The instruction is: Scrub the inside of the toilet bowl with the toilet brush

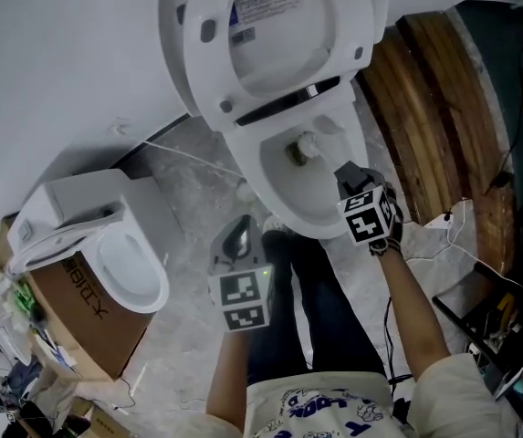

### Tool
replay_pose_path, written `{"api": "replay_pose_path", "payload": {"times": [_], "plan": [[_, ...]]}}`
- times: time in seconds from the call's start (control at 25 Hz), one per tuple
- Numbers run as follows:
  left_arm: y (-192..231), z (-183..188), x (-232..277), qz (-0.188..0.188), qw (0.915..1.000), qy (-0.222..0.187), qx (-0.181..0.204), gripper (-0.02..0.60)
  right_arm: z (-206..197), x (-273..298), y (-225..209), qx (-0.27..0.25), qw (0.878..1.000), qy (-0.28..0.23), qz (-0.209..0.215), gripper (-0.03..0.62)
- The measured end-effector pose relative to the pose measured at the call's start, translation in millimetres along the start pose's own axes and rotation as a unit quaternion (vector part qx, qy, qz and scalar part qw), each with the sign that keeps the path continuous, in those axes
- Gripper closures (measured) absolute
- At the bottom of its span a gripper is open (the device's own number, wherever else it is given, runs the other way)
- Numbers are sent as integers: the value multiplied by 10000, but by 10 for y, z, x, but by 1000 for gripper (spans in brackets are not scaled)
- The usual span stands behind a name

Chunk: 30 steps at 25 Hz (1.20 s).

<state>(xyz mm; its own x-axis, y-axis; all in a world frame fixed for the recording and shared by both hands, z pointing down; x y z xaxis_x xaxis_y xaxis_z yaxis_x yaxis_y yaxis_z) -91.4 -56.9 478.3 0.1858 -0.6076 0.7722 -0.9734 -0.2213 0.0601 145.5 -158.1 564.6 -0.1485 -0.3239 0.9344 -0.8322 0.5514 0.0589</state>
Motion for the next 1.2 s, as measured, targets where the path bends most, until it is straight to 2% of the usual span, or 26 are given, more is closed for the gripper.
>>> {"api": "replay_pose_path", "payload": {"times": [0.24,0.56,0.96,1.2], "plan": [[-160,240,-235,-65,9996,-240,107,578,-131,-704,4,833,9956,-374,-223,433],[-260,632,-616,69,9975,-673,216,578,-154,-1514,35,1515,9828,-964,-427,433],[-440,1183,-1162,239,9901,-1331,369,578,35,-2440,61,1796,9651,-1853,-446,433],[-485,1497,-1454,401,9820,-1787,462,578,191,-2896,-23,1893,9493,-2467,-460,433]]}}
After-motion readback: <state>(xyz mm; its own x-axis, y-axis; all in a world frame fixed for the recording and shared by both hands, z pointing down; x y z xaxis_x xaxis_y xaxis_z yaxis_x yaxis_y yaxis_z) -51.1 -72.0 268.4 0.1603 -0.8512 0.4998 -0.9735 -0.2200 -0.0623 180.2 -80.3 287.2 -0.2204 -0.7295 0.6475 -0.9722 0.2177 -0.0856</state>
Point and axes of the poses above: the fingertips, and each gripper's own axes: x forward along the fingers, y to its left, z out of its top, the point moved 8 cm from there along -x, backward along the fingers, and after that the axes turned 7 degrees about x, right-handed, at the moved point
